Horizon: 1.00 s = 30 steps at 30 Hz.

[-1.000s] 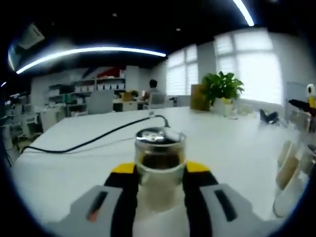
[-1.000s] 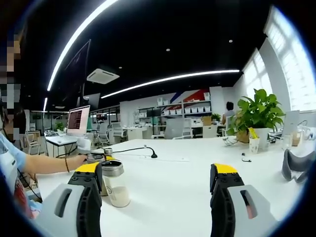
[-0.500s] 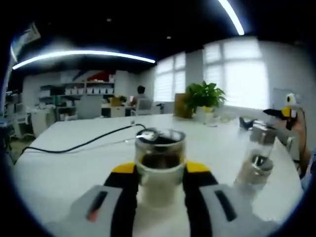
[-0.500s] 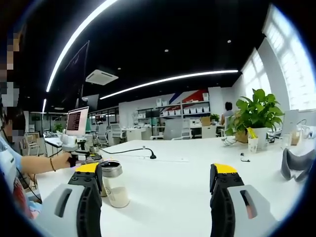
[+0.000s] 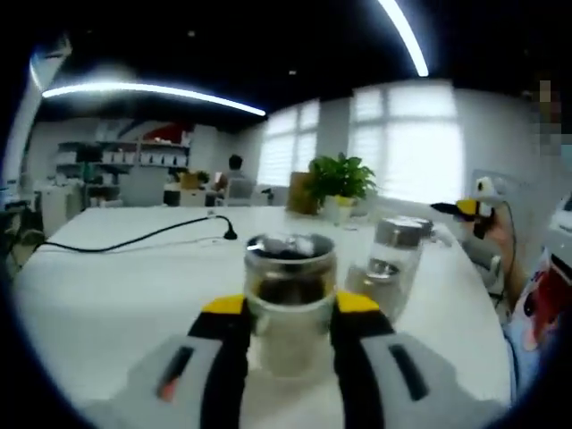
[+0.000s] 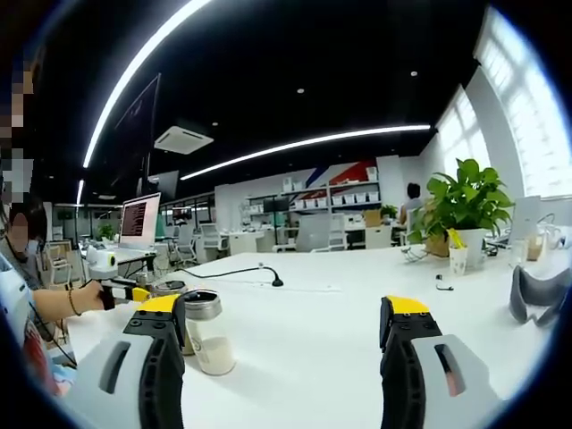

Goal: Rotate the seasoning bottle until the label or dispensing opening points toward the visible target arrow and the bottle remains upright within the marked orientation range

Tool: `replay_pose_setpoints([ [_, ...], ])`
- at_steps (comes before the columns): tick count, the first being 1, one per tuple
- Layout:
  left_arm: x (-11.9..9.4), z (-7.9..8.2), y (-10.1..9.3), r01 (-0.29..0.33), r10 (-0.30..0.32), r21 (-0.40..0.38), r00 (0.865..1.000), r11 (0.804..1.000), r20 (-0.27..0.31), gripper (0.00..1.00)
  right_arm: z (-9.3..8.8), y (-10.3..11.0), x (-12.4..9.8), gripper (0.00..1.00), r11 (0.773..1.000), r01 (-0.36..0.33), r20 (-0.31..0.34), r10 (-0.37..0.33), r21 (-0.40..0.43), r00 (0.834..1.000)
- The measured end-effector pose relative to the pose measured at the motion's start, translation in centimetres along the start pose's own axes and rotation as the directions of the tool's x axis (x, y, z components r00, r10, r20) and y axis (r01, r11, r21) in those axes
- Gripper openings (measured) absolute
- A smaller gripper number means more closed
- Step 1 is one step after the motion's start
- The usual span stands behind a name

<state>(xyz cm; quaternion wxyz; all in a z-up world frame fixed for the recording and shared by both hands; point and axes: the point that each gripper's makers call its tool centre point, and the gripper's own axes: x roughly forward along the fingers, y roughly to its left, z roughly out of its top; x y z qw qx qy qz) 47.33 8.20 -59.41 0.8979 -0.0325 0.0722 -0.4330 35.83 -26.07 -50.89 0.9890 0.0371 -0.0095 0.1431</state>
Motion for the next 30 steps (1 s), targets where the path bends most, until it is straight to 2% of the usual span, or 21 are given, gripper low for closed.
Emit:
replay_pose_setpoints([
  [4,0.1,-1.3,-0.8,0.015,-0.016,-0.027,0.999,1.0,-0.036,0.36,-0.2,0.0,0.1,0.93,1.0,-0.002,-0.006,0.002,0.001,1.0],
  [12,0.5,-2.1,-1.1,0.021,-0.022,-0.012,0.998,1.0,-0.051,0.36,-0.1,0.0,0.1,0.93,1.0,0.001,-0.004,-0.001,0.0,1.0],
  [16,0.6,-3.2,-1.6,0.025,-0.025,-0.001,0.996,1.0,-0.086,0.36,-0.1,-0.1,0.1,0.93,1.0,0.0,-0.004,0.0,0.001,1.0],
  [25,1.1,-3.5,-1.3,0.023,-0.021,0.026,0.996,0.999,-0.092,0.36,-0.2,0.0,0.2,0.93,1.0,-0.001,-0.007,0.001,0.0,1.0],
  [28,1.1,-3.7,-1.7,0.027,-0.018,0.089,0.995,0.996,-0.099,0.36,-0.3,0.1,0.2,0.93,1.0,-0.004,-0.01,0.004,0.001,1.0],
  [30,1.0,-3.7,-1.7,0.019,-0.01,0.09,0.995,0.996,-0.095,0.36,-0.4,0.1,0.3,0.93,1.0,-0.007,-0.013,0.007,0.001,1.0],
])
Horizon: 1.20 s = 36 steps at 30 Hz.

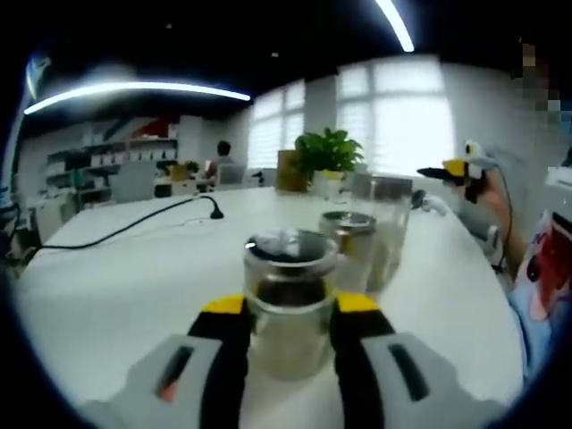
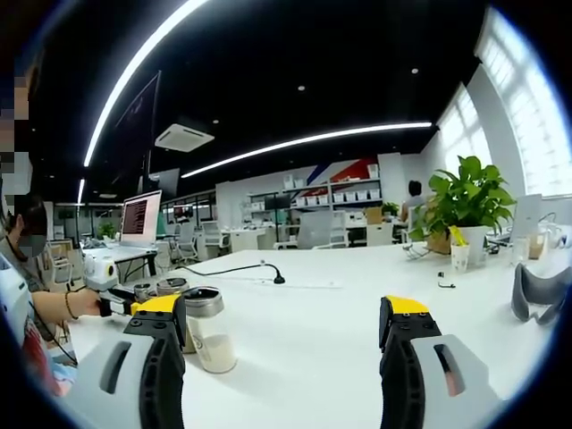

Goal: Rotate the seasoning bottle until the label or dispensing opening points toward the visible target arrow and the bottle remains upright within the marked orientation range

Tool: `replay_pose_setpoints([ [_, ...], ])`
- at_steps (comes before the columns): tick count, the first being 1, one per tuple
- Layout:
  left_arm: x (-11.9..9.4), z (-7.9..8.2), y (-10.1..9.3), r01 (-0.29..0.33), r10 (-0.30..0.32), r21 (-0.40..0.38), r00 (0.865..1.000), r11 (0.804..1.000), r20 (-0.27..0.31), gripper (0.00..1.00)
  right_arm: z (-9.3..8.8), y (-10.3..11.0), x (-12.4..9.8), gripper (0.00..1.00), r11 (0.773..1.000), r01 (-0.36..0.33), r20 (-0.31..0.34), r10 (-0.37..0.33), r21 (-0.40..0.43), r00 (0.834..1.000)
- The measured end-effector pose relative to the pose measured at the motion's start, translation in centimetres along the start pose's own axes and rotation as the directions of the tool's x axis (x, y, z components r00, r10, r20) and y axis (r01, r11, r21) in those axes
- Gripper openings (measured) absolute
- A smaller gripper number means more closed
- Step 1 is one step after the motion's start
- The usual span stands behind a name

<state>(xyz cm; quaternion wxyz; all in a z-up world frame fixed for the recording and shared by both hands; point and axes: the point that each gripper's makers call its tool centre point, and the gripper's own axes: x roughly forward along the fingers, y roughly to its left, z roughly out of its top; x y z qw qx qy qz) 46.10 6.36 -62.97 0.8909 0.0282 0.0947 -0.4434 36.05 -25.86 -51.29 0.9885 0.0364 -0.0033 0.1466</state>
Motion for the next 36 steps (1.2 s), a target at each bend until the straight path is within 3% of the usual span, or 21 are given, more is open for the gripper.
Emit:
replay_pose_setpoints([
  [8,0.0,-0.1,0.0,0.0,0.001,-0.018,1.0,1.0,0.022,0.37,-0.1,0.1,0.0,0.92,1.0,0.001,-0.004,-0.001,0.0,1.0],
  [14,-0.3,-0.3,-0.2,0.031,-0.03,-0.072,0.999,0.997,0.017,0.38,-0.3,0.3,0.1,0.92,1.0,-0.005,-0.011,0.005,-0.005,1.0],
  [17,-0.9,0.1,0.4,-0.065,0.065,-0.028,0.998,0.998,0.004,0.46,-0.3,0.1,0.1,0.92,1.0,0.002,-0.012,-0.002,-0.003,1.0],
  [19,-1.4,-0.3,0.8,-0.13,0.128,-0.078,0.991,0.988,-0.036,0.54,-0.4,0.0,0.1,0.92,1.0,0.004,-0.013,-0.004,-0.001,1.0],
  [22,-1.7,-0.9,0.1,-0.183,0.174,-0.139,0.982,0.973,-0.074,0.6,-0.4,0.0,0.1,0.92,1.0,0.002,-0.015,-0.002,0.003,1.0],
  [28,-2.1,0.1,-0.3,-0.29,0.29,-0.163,0.957,0.943,-0.024,0.55,-0.2,0.0,0.0,0.92,1.0,0.005,-0.007,-0.005,0.0,1.0],
  [32,-2.2,0.4,-0.1,-0.311,0.313,-0.189,0.949,0.931,-0.021,0.51,-0.1,-0.2,-0.1,0.92,1.0,0.009,-0.004,-0.009,0.003,1.0],
  [34,-2.3,0.6,0.1,-0.33,0.333,-0.179,0.943,0.927,-0.014,0.45,-0.1,-0.3,-0.2,0.92,1.0,0.012,-0.004,-0.012,0.004,1.0],
  [36,-2.1,0.7,0.0,-0.321,0.325,-0.211,0.946,0.923,-0.017,0.39,-0.1,-0.3,-0.2,0.92,1.0,0.013,-0.002,-0.013,0.006,1.0],
])
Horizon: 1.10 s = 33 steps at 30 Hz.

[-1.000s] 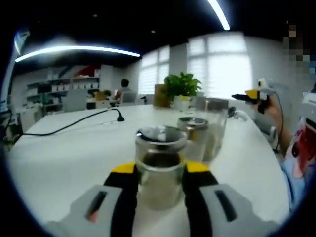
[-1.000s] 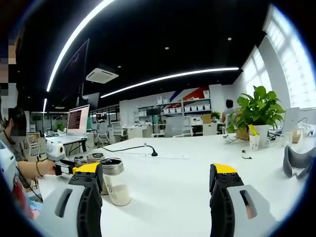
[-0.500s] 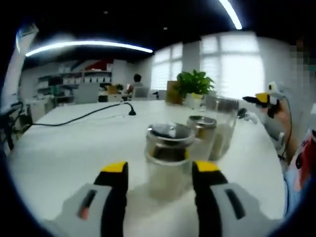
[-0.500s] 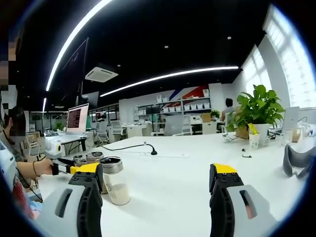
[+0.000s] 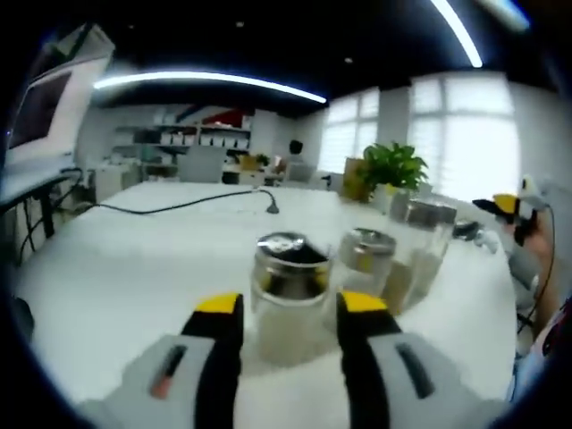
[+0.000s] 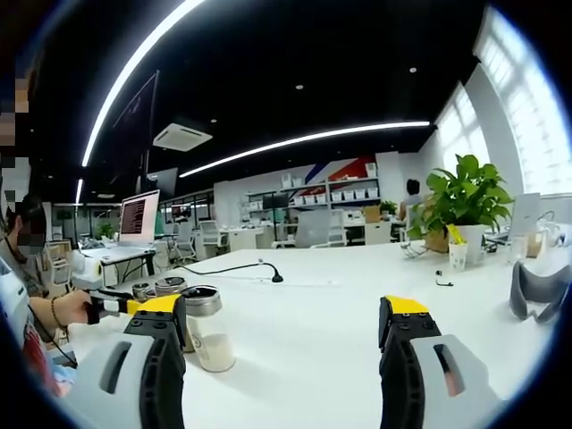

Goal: Rotate the seasoning bottle until the label or dispensing opening points toward the visible target arrow and the bottle remains upright within the marked orientation range

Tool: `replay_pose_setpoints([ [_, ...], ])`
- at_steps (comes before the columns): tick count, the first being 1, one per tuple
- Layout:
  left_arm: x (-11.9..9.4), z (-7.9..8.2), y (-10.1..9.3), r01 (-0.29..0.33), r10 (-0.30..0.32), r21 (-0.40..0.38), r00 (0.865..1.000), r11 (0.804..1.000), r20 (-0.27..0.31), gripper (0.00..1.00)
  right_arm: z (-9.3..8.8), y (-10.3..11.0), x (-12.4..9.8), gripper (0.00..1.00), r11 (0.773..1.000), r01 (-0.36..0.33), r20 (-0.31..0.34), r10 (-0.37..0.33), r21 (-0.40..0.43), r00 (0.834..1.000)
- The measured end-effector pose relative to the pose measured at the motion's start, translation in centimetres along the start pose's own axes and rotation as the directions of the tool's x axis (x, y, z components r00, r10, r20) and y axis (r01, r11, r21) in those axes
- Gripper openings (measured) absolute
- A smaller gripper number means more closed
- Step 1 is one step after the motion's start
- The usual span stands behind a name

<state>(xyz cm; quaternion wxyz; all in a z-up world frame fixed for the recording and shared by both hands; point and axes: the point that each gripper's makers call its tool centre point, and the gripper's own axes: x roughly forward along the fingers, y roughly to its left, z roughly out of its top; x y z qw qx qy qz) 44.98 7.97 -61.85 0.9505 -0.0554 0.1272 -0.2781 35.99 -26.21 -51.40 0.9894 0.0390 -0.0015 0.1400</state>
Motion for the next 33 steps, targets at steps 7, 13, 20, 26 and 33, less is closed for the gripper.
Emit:
replay_pose_setpoints([
  [7,0.22,-0.35,0.27,-0.02,0.022,0.086,0.999,0.996,-0.024,0.34,-0.07,0.07,0.06,0.92,1.0,0.0,-0.003,0.0,0.001,1.0],
  [13,-0.03,-0.48,0.03,0.009,-0.004,0.117,0.999,0.993,-0.048,0.34,-0.2,0.09,0.11,0.92,1.0,0.001,-0.006,-0.001,0.004,1.0],
  [20,0.08,-0.62,-0.01,0.125,-0.11,0.161,0.989,0.979,-0.101,0.33,-0.33,-0.05,0.11,0.92,1.0,0.003,-0.012,-0.003,0.006,1.0],
  [26,0.31,-0.71,-0.3,0.319,-0.284,0.212,0.942,0.924,-0.181,0.33,-0.26,0.09,0.21,0.91,1.0,-0.001,-0.008,0.001,0.011,1.0],
  [33,0.6,-0.74,-0.57,0.516,-0.462,0.235,0.851,0.824,-0.248,0.33,-0.36,0.28,0.29,0.91,1.0,0.001,-0.016,-0.001,-0.018,1.0],
])
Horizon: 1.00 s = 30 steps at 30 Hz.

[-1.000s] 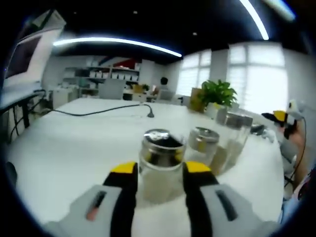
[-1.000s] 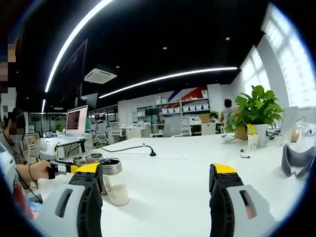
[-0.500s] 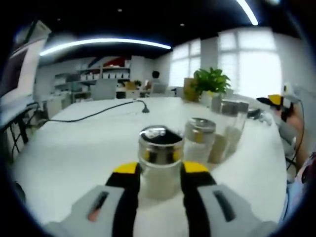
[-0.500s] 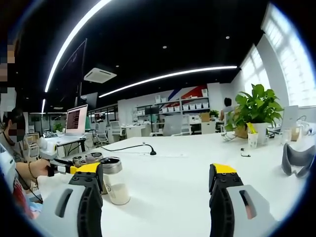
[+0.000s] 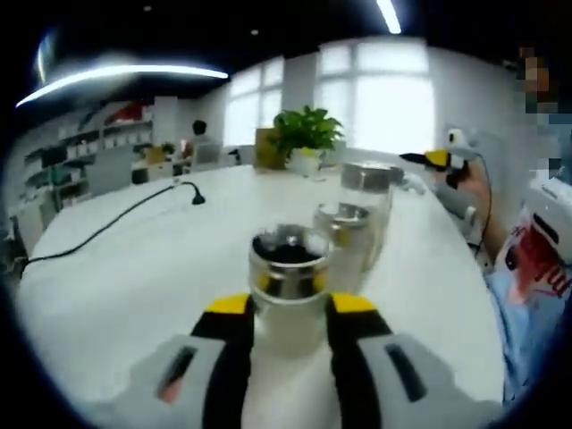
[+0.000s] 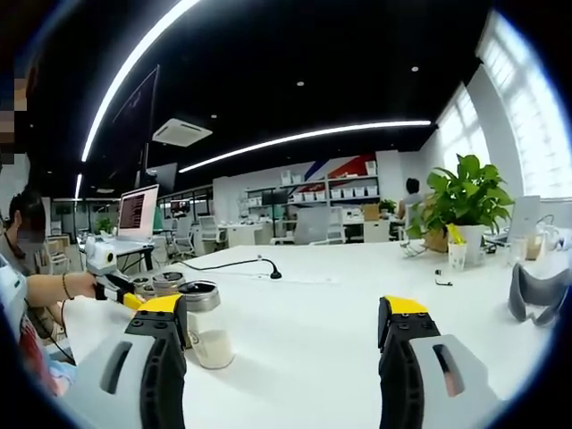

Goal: Rotate the seasoning bottle until the label or dispensing opening points toward the visible target arrow and the bottle remains upright within the marked orientation range

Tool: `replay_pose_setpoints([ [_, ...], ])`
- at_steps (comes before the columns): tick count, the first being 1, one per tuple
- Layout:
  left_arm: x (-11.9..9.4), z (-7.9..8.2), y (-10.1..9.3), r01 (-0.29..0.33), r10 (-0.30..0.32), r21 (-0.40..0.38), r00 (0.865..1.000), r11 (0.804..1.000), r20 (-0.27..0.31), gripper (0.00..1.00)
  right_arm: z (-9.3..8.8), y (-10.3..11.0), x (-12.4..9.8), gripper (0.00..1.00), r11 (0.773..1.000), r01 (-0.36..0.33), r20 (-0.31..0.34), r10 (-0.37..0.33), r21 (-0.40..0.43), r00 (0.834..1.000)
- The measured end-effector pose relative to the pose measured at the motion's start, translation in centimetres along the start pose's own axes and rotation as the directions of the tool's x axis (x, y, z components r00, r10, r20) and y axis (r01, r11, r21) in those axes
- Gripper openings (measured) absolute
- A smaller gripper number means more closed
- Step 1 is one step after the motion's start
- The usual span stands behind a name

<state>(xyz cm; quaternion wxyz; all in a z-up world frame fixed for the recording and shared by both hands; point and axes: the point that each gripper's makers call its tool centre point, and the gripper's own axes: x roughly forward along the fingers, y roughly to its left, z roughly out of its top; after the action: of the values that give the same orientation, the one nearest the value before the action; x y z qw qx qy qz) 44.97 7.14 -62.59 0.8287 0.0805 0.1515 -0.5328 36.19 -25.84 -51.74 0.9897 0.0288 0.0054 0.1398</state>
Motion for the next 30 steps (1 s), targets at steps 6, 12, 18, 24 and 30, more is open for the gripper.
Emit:
replay_pose_setpoints([
  [6,0.18,0.07,0.09,0.139,-0.138,0.04,0.99,0.989,-0.035,0.33,0.33,0.07,-0.09,0.91,1.0,-0.003,0.013,0.003,0.001,1.0],
  [12,0.22,0.1,-0.07,0.266,-0.263,0.09,0.964,0.96,-0.045,0.33,0.24,0.02,-0.13,0.91,1.0,-0.006,0.009,0.006,0.007,1.0],
  [18,0.26,0.15,-0.12,0.282,-0.279,0.104,0.959,0.954,-0.037,0.33,0.43,-0.24,-0.22,0.91,1.0,0.002,0.015,-0.002,0.006,1.0],
  [24,0.24,0.2,0.06,0.283,-0.281,0.093,0.959,0.954,-0.033,0.34,0.14,-0.18,-0.11,0.91,1.0,-0.002,0.005,0.002,0.01,1.0],
  [30,0.3,0.37,0.33,0.218,-0.218,0.01,0.976,0.976,-0.006,0.6,0.26,-0.26,-0.16,0.91,1.0,0.001,0.008,-0.001,0.008,1.0],
])
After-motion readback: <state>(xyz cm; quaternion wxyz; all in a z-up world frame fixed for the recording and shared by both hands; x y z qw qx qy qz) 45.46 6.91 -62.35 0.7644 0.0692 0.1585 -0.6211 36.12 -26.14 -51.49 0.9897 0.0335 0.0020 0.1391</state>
